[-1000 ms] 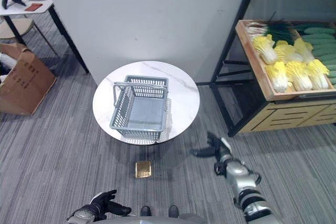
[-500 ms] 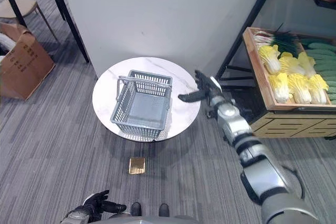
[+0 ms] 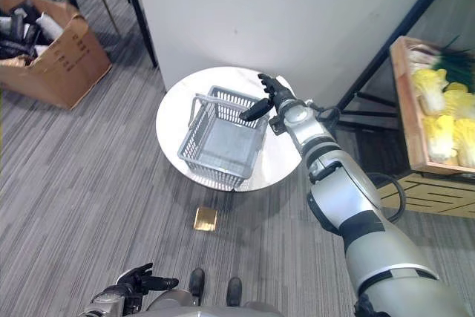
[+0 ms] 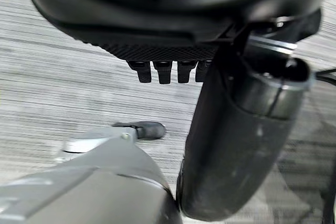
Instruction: Get the vegetables into the basket
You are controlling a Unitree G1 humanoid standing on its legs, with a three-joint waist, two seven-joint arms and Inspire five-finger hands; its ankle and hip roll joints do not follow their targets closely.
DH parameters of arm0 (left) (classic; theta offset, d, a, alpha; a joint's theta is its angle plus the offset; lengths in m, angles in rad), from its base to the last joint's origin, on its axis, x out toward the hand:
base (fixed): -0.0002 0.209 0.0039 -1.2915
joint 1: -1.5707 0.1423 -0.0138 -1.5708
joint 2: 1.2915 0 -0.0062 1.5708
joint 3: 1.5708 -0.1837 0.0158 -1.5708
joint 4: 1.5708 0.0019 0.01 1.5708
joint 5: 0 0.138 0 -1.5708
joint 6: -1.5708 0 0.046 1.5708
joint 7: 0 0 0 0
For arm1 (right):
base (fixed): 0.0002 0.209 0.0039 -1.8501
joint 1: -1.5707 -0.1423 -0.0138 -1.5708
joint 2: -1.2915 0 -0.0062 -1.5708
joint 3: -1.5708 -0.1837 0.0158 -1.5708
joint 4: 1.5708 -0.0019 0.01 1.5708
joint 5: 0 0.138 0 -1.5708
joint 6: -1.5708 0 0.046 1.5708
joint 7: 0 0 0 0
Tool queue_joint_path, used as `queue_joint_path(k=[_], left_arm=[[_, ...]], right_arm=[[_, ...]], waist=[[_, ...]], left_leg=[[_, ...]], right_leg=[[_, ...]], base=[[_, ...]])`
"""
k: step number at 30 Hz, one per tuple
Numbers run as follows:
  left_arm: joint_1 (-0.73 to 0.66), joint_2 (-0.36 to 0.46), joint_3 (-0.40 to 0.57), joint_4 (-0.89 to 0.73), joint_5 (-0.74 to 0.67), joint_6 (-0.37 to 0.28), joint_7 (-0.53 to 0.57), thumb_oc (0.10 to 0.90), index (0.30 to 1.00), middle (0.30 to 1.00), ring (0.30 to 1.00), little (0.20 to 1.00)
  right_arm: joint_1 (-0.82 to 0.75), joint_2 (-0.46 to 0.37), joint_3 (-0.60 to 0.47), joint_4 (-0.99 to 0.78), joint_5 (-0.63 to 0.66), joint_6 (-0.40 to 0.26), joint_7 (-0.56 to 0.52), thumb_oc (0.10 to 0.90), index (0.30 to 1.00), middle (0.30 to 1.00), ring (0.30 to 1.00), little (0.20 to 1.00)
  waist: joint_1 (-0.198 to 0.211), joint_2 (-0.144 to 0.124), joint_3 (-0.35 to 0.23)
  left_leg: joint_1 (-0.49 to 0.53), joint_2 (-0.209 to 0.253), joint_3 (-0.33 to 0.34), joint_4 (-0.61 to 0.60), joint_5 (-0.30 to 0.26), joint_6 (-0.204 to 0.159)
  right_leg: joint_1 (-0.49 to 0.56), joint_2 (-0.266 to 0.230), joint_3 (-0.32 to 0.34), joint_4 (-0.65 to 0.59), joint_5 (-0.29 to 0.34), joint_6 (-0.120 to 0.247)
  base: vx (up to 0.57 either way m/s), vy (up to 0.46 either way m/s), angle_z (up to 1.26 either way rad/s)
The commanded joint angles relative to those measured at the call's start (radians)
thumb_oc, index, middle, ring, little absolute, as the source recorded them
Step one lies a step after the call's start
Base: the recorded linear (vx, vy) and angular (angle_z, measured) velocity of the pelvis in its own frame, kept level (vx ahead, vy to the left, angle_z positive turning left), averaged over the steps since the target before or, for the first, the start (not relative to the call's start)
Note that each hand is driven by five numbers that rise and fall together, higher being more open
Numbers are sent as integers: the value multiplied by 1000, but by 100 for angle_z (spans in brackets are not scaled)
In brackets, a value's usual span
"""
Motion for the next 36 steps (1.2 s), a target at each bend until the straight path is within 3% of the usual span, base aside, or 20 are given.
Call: queue_joint_path(k=[1, 6, 9, 13, 24, 26, 27, 28, 32, 36], left_arm=[[11, 45, -70, 61, 9, 14, 6, 900, 1000, 1000, 1000, 1000], [12, 46, -84, 65, 15, 18, 0, 900, 1000, 1000, 1000, 1000], [-23, 66, -136, 33, 42, 2, -2, 900, 1000, 1000, 1000, 1000], [-12, 70, -169, 1, 33, 0, -16, 900, 1000, 1000, 1000, 1000], [-28, 48, -168, -5, -25, -4, 1, 900, 1000, 1000, 1000, 1000], [-49, 32, -194, -32, -31, -9, 6, 900, 1000, 1000, 1000, 1000], [-56, 29, -200, -34, -32, -9, 5, 900, 1000, 1000, 1000, 1000], [-58, 29, -201, -36, -29, -11, 9, 900, 1000, 1000, 1000, 1000], [-60, 29, -203, -30, -15, -10, 2, 900, 1000, 1000, 1000, 1000], [-49, 44, -183, -3, 18, -2, -9, 900, 1000, 1000, 1000, 1000]], right_arm=[[-196, -27, 37, 48, -78, -42, -33, 900, 1000, 1000, 1000, 1000], [-235, -26, 54, 76, -123, -36, -45, 900, 1000, 1000, 1000, 1000], [-324, -86, 108, 61, -144, -45, -53, 900, 1000, 1000, 1000, 1000], [-382, -149, 153, 74, -163, -46, -61, 900, 1000, 1000, 1000, 1000], [-433, -164, 198, 95, -174, -35, -73, 900, 1000, 1000, 1000, 1000], [-408, -146, 220, 118, -212, -16, -32, 900, 1000, 1000, 1000, 1000], [-401, -135, 232, 143, -234, -6, -15, 822, 890, 890, 890, 890], [-402, -132, 236, 147, -244, -5, -10, 400, 300, 300, 300, 300], [-392, -116, 246, 146, -248, 1, 18, 400, 300, 300, 300, 300], [-373, -105, 232, 125, -234, -3, 31, 400, 300, 300, 300, 300]], waist=[[8, -40, 0], [31, -34, 18], [48, -15, 60], [51, 8, 75], [51, 29, 94], [43, 35, 99], [40, 35, 101], [38, 34, 100], [33, 29, 99], [35, 8, 89]], left_leg=[[53, 0, -17, 1, -98, -2], [5, -7, -59, 16, -92, -1], [-95, -18, -98, 52, -82, -4], [-159, -22, -121, 68, -70, -6], [-213, -25, -112, 85, -64, -11], [-210, -24, -103, 78, -62, -12], [-206, -24, -101, 77, -62, -12], [-205, -24, -101, 75, -62, -13], [-191, -23, -101, 66, -59, -14], [-169, -19, -96, 77, -74, -14]], right_leg=[[1, -57, 47, -1, -24, 63], [-23, -61, 17, -1, -24, 62], [-86, -66, -16, -1, -12, 63], [-138, -68, -34, -1, 2, 64], [-188, -70, -10, -1, 3, 61], [-193, -69, 3, -1, 5, 60], [-192, -69, 5, -1, 3, 59], [-192, -69, 5, -1, 2, 59], [-185, -68, 4, -1, -1, 57], [-161, -66, 6, -1, -1, 55]], base=[[-11, -20, 21], [-12, -17, 17], [-68, -27, 28], [-4, -7, 37], [31, 5, 0], [27, 5, -7], [10, -1, -13], [-7, -4, -14], [-1, -1, -2], [-62, -16, -2]])
